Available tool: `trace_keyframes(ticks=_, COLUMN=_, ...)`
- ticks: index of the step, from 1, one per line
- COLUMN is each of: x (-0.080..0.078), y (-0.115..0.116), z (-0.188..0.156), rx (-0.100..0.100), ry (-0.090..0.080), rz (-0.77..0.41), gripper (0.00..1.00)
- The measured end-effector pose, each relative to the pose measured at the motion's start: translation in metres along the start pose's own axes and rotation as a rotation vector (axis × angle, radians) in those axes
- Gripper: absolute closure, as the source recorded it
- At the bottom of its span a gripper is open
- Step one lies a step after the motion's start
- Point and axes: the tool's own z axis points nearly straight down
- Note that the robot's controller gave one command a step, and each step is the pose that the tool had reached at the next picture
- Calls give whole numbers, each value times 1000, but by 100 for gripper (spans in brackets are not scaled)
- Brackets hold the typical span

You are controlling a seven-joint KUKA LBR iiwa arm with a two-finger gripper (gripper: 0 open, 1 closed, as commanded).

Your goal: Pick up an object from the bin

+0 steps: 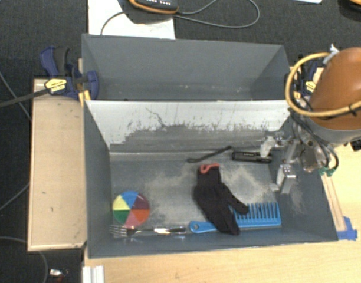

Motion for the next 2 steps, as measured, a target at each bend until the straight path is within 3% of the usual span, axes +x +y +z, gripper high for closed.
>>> trace_keyframes(ticks=1, x=-1, y=0, z=-3, rx=1, ry=-7, rz=-3, gripper=0)
trace_keyframes(ticks=2, x=3, y=4, z=50, rx=2, ry=-9, rz=-176, gripper=0)
